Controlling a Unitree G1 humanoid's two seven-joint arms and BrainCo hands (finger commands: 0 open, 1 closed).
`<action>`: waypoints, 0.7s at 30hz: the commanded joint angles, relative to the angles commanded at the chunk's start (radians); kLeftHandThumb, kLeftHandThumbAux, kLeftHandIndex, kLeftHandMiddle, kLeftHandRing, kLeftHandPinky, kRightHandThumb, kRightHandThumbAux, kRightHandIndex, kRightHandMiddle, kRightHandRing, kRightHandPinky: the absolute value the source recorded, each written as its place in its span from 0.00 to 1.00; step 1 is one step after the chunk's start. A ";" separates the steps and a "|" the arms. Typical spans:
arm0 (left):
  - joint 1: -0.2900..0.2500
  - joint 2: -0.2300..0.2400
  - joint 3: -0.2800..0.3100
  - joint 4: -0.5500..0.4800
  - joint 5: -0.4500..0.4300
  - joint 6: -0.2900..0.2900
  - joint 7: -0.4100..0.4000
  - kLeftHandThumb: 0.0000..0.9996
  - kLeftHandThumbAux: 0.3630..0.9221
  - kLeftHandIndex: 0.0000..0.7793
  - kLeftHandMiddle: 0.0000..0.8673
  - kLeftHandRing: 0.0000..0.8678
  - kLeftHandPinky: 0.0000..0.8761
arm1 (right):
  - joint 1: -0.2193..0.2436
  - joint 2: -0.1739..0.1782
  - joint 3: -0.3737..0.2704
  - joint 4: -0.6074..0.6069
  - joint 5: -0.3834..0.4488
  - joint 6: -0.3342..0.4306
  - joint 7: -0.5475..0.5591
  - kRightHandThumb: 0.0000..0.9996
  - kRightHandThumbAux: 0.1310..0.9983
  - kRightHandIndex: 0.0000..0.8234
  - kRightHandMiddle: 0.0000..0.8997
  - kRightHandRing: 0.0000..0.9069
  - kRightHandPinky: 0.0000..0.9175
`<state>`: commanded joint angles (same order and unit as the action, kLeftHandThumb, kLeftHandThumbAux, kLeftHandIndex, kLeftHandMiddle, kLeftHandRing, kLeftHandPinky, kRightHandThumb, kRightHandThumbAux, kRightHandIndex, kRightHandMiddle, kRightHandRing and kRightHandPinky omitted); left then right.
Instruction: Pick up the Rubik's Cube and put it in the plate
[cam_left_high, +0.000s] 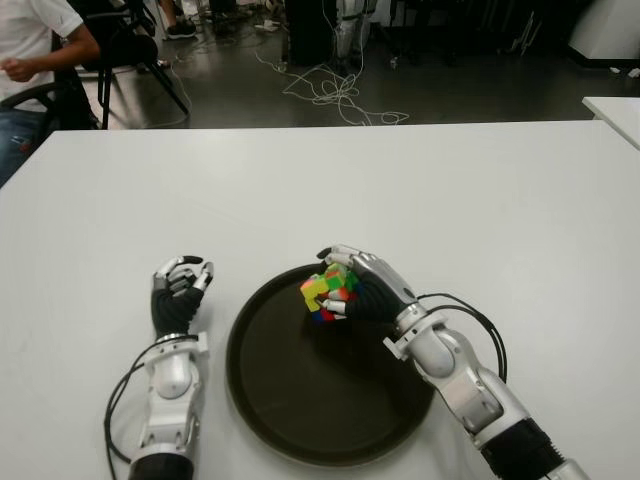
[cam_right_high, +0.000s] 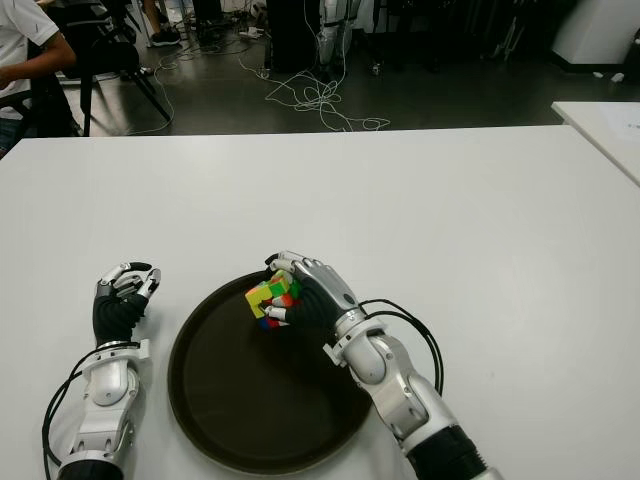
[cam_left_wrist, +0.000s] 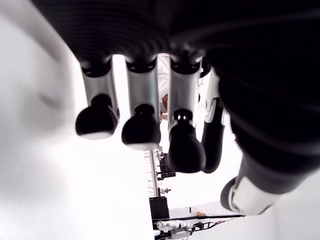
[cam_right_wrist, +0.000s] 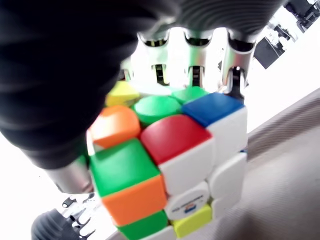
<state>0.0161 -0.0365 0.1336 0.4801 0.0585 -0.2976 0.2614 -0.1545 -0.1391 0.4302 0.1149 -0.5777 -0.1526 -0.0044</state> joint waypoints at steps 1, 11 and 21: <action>0.000 0.001 -0.001 0.001 0.000 0.000 -0.002 0.70 0.62 0.57 0.94 0.96 0.94 | 0.001 -0.001 0.001 -0.003 -0.006 0.001 -0.003 0.69 0.69 0.53 0.85 0.86 0.84; 0.000 0.007 -0.001 -0.001 -0.006 0.008 -0.026 0.71 0.61 0.57 0.94 0.96 0.93 | -0.013 -0.029 0.020 -0.011 -0.068 -0.028 -0.011 0.68 0.69 0.53 0.90 0.92 0.89; 0.002 0.008 -0.003 -0.004 0.000 0.009 -0.027 0.71 0.61 0.57 0.94 0.96 0.94 | -0.012 -0.041 0.020 -0.047 -0.045 -0.010 0.063 0.04 0.71 0.67 0.89 0.92 0.90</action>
<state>0.0179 -0.0285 0.1305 0.4762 0.0583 -0.2890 0.2346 -0.1669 -0.1802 0.4506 0.0679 -0.6224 -0.1622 0.0582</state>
